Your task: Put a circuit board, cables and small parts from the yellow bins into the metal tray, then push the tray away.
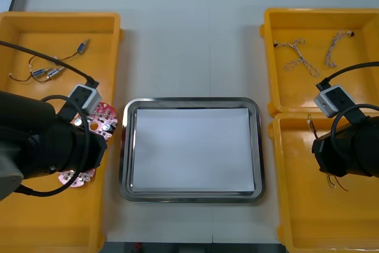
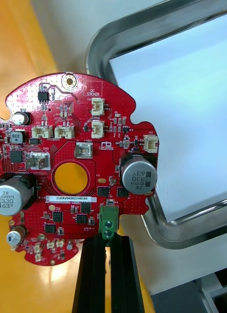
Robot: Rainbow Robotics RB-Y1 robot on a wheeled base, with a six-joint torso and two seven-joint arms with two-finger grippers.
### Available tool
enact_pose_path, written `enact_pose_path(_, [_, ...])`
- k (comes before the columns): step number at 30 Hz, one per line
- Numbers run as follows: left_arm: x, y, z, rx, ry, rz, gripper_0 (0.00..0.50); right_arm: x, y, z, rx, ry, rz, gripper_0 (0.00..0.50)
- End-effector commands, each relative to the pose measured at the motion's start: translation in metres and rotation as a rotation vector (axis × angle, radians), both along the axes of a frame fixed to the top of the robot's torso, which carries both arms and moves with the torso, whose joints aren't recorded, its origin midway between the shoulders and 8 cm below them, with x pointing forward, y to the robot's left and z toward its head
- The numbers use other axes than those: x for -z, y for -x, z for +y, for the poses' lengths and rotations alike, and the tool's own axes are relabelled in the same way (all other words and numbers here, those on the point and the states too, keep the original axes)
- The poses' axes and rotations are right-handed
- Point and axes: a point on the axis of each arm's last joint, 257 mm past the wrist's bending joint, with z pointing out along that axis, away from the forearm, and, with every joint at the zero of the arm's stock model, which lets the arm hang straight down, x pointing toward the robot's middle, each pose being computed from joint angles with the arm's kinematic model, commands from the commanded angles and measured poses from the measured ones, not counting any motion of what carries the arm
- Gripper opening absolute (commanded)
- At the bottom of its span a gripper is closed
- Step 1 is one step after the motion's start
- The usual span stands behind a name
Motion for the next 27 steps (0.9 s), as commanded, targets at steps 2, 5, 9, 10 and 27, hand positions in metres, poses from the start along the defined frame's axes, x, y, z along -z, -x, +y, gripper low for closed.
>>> enact_pose_path(2, [-0.009, -0.007, -0.035, -0.066, 0.118, -0.013, 0.0, -0.007, 0.002, -0.001, 0.019, 0.01, -0.019, 0.0])
enact_pose_path(5, [-0.008, -0.005, -0.045, -0.072, 0.139, -0.005, 0.0, -0.007, 0.002, -0.001, 0.019, 0.01, -0.019, 0.0])
enact_pose_path(9, [-0.002, -0.002, -0.054, -0.07, 0.145, 0.015, 0.0, -0.007, 0.002, -0.001, 0.019, 0.01, -0.019, 0.0])
enact_pose_path(10, [0.001, -0.001, -0.056, -0.065, 0.142, 0.021, 0.0, -0.007, 0.002, -0.001, 0.019, 0.01, -0.019, 0.0])
enact_pose_path(27, [0.032, 0.011, -0.095, -0.028, 0.137, 0.108, 0.0, -0.007, 0.002, -0.001, 0.019, 0.01, -0.019, 0.0])
